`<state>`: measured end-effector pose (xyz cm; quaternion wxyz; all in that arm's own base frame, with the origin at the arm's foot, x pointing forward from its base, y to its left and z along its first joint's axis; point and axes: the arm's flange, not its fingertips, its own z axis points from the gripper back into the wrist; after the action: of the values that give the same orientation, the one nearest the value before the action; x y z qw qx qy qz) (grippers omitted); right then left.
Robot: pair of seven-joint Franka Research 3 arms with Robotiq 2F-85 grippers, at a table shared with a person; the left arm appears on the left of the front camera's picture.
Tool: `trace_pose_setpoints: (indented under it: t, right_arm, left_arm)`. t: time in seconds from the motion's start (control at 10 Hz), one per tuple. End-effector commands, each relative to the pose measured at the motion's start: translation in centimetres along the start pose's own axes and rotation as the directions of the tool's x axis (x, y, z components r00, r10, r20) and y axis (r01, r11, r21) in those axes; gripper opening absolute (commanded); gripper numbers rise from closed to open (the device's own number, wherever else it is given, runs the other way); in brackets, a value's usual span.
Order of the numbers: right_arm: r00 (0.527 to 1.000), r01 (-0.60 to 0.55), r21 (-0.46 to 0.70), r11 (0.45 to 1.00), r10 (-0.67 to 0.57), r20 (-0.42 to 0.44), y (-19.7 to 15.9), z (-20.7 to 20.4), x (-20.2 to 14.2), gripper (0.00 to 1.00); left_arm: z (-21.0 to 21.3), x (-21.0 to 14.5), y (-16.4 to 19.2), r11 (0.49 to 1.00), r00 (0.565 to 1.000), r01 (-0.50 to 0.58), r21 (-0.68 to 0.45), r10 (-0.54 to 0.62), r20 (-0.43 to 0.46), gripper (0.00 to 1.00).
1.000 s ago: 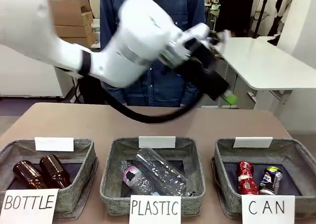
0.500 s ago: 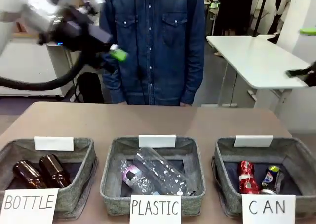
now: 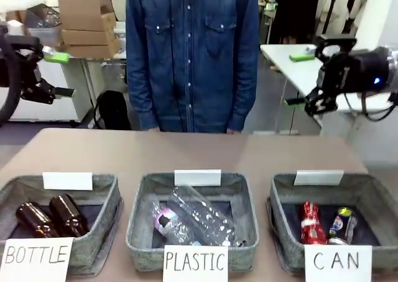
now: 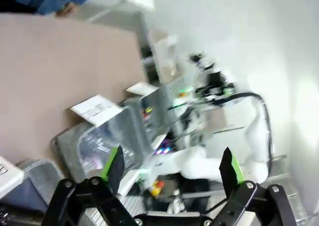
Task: Sort the can waste into the basket.
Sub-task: Pick up the can waste from the table and place it in the right Fabric basket.
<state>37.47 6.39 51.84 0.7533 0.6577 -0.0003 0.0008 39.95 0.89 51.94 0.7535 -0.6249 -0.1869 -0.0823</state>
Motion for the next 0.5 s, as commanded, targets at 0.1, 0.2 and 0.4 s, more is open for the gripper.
trace_pose_setpoints:
  t: [0.1, 0.2, 0.4]
  right_arm:
    - [1.000, 0.000, 0.000, 1.000, 0.000, 0.000, 0.0, 0.0, 0.0, 1.00]
    - [1.000, 0.000, 0.000, 1.000, 0.000, 0.000, 0.0, 0.0, 0.0, 1.00]
    - [1.000, 0.000, 0.000, 1.000, 0.000, 0.000, 0.0, 0.0, 0.0, 1.00]
  left_arm:
    - [-1.8, 0.2, -0.7, 0.995, 0.996, 0.033, 0.099, -0.024, -0.086, 1.00]
    - [-1.8, 0.2, -0.7, 0.995, 0.996, 0.033, 0.099, -0.024, -0.086, 1.00]
    - [-1.8, 0.2, -0.7, 0.995, 0.996, 0.033, 0.099, -0.024, -0.086, 1.00]
